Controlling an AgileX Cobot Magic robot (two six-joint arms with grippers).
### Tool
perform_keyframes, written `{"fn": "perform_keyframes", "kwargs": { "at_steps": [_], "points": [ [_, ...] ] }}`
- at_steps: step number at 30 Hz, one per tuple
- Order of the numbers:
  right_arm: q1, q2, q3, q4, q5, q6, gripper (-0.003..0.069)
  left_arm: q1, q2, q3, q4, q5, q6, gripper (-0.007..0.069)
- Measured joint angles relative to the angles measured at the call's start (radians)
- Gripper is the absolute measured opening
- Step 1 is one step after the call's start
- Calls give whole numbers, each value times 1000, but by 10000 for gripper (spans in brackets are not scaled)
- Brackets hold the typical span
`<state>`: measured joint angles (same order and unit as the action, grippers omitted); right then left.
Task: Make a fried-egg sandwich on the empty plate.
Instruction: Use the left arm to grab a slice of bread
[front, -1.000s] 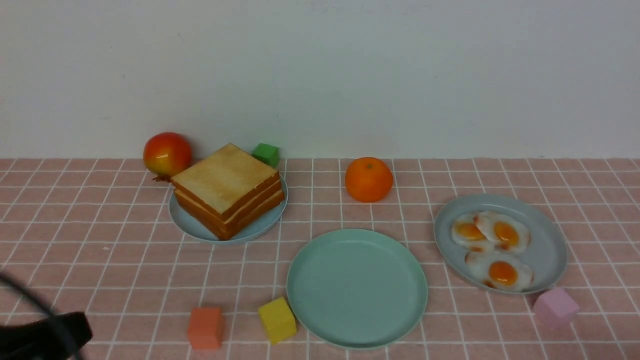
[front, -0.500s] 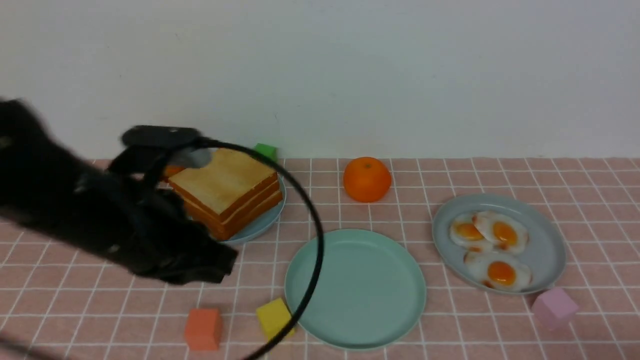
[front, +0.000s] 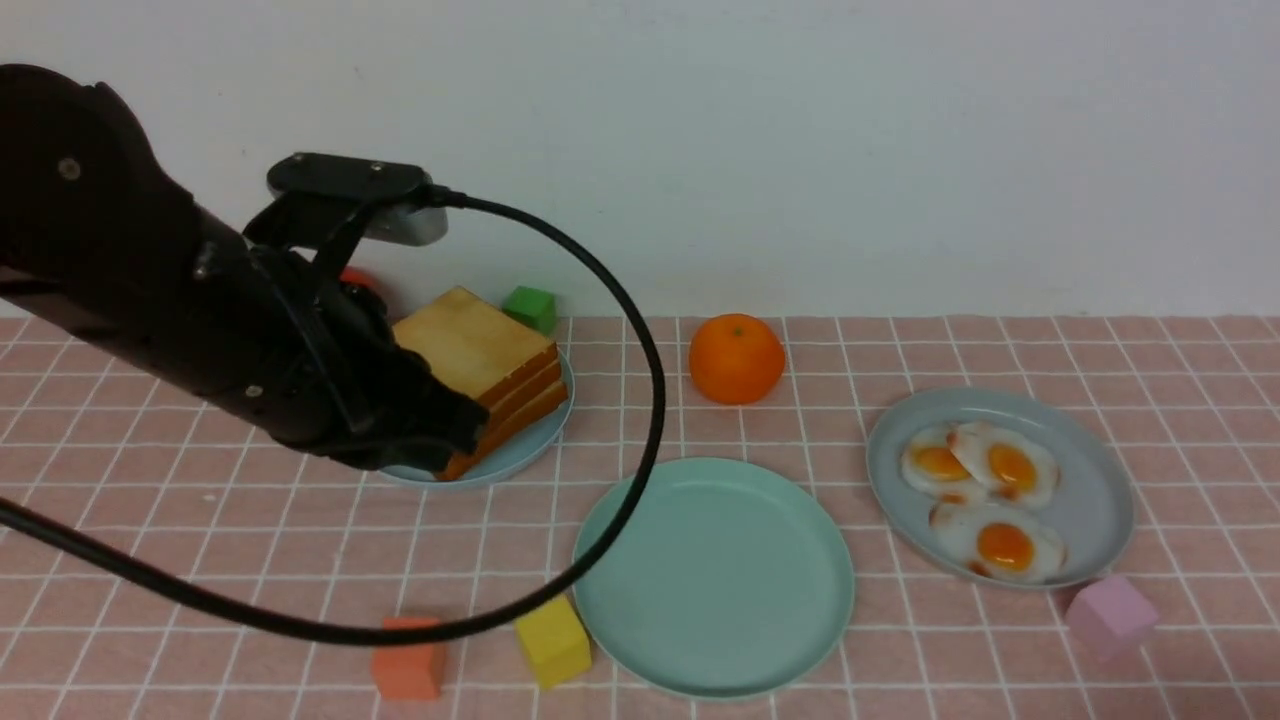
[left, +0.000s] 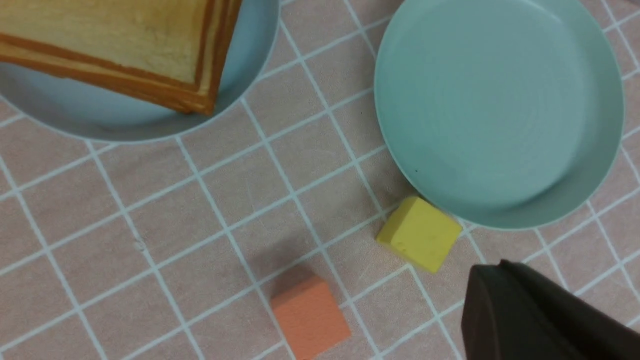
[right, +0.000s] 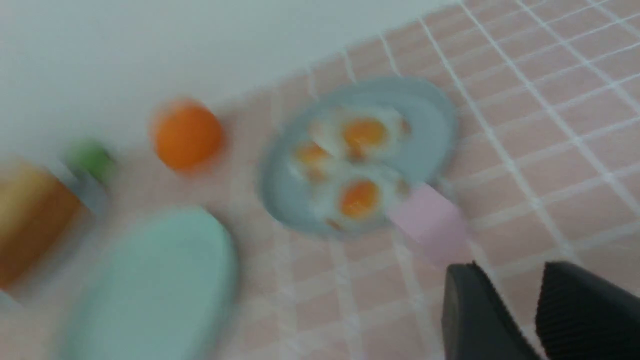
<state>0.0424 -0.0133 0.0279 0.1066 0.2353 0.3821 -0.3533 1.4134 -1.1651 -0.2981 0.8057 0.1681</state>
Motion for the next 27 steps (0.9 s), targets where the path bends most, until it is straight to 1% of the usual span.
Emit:
{"fn": "perform_keyframes", "kwargs": {
  "at_steps": [2, 6, 8, 9, 10, 11, 12, 14, 16, 19, 20, 23, 24, 26, 27],
  "points": [
    [0, 0, 0, 57, -98, 68, 239, 0, 0, 0, 1, -3, 0, 13],
    [2, 0, -3, 91, -235, 123, 232, 0, 0, 0, 0, -19, 0, 13],
    [10, 0, -30, 92, -218, 144, 211, 0, 0, 0, -1, -21, 0, 13],
    [33, 4, -106, 82, -139, 151, 171, 0, 0, 0, -1, -21, -3, 13],
    [49, 16, -159, 69, -85, 148, 145, 1, 5, -5, -1, -19, -10, 13],
    [79, 47, -253, 45, 15, 124, 103, 8, 14, -18, -1, -13, -20, 13],
    [84, 53, -270, 38, 52, 117, 96, 9, 19, -21, -1, -9, -22, 13],
    [163, 172, -516, 7, 320, -10, 12, 38, 65, -74, 4, 14, -23, 13],
    [213, 260, -660, 1, 520, -97, -4, 62, 122, -120, 10, 24, -8, 13],
    [263, 360, -801, -2, 682, -178, -6, 78, 194, -180, 24, 25, 24, 13],
    [283, 407, -856, 1, 764, -213, -6, 78, 233, -208, 31, 25, 38, 13],
    [317, 502, -939, 24, 846, -307, -6, 70, 324, -281, 52, 22, 67, 13],
    [318, 506, -939, 27, 847, -307, -6, 70, 334, -291, 53, 20, 68, 13],
    [322, 543, -951, 61, 849, -371, -6, 66, 388, -340, 67, 15, 71, 13],
    [322, 559, -951, 85, 850, -403, -4, 66, 420, -375, 86, 14, 73, 26]
  ]
}}
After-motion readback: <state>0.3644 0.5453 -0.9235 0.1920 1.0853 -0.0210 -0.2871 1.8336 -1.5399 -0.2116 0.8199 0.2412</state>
